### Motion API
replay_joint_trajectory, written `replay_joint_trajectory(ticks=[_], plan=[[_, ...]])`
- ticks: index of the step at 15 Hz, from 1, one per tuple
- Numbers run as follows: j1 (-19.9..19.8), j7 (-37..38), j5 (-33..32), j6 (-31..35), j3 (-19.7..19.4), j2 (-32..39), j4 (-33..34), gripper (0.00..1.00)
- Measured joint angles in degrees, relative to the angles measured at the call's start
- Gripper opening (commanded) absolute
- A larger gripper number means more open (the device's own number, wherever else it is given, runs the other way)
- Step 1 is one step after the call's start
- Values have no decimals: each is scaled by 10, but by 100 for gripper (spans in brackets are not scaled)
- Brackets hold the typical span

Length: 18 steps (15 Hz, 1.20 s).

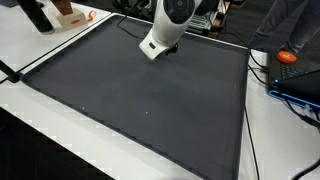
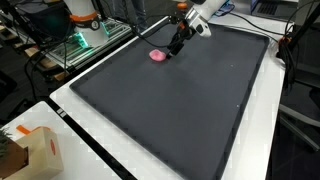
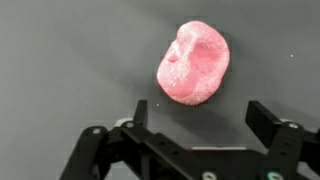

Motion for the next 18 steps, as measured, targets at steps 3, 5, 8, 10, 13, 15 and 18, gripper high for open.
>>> replay_joint_trajectory(ticks=[3, 5, 8, 10, 13, 15, 18], plan=[[-26, 12, 50, 28, -7, -5, 0, 100], [-45, 18, 83, 49, -12, -11, -1, 100], [-71, 26, 131, 80, -25, -26, -12, 100], [-89, 33, 162, 93, -34, -42, -28, 100], [-115, 43, 211, 112, -49, -72, -64, 100], [-132, 45, 250, 127, -58, -93, -95, 100], [-155, 45, 314, 152, -67, -122, -144, 100]])
